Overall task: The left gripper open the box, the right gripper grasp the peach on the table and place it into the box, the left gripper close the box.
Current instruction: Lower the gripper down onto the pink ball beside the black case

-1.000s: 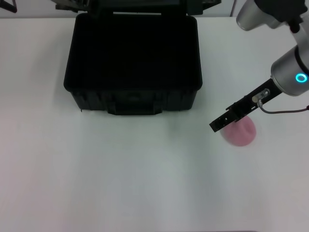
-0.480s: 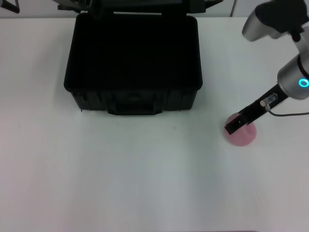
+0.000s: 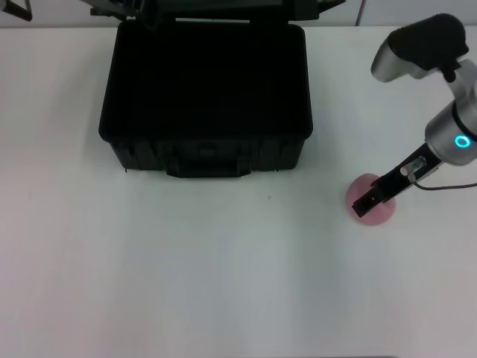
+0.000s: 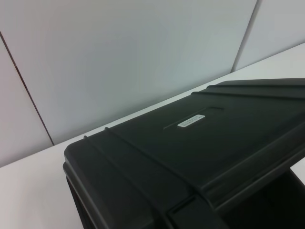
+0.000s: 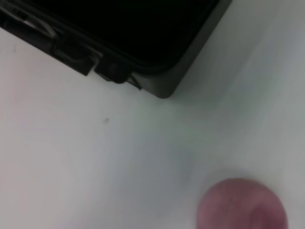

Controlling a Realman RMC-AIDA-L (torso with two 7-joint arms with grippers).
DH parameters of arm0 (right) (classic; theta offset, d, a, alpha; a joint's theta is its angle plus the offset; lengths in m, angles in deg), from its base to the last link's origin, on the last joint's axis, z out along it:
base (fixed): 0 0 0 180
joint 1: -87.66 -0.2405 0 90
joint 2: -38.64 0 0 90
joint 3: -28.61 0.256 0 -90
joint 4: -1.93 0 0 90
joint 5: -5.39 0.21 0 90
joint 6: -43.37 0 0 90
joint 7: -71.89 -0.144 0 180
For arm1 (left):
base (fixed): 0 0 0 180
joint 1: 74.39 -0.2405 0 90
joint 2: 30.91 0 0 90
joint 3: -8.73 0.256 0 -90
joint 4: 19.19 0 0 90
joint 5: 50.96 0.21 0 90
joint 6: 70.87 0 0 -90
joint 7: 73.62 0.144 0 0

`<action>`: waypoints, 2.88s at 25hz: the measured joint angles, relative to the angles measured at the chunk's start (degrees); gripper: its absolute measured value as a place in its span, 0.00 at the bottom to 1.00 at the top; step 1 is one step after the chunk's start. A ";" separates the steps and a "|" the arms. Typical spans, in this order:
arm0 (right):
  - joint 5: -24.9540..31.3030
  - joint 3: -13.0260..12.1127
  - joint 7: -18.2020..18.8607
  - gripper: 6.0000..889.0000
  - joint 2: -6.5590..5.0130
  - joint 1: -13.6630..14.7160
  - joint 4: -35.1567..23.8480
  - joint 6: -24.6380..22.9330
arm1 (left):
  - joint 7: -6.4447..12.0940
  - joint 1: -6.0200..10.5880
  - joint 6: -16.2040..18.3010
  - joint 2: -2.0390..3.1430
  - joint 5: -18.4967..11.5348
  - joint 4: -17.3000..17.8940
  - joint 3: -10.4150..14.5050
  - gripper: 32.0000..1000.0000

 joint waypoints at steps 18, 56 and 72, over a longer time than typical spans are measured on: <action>-2.52 0.26 1.40 0.87 0.53 -0.46 5.34 6.29 | 0.00 0.16 0.01 -0.08 -0.10 -0.01 0.59 0.38; -2.20 0.19 1.62 0.86 0.60 -0.65 7.34 9.14 | 0.00 0.30 0.53 -0.08 -0.10 -0.09 1.76 0.33; -1.54 0.40 2.29 0.85 0.71 -0.86 9.44 10.21 | 0.01 0.42 0.53 -0.08 -0.08 -0.09 1.77 0.29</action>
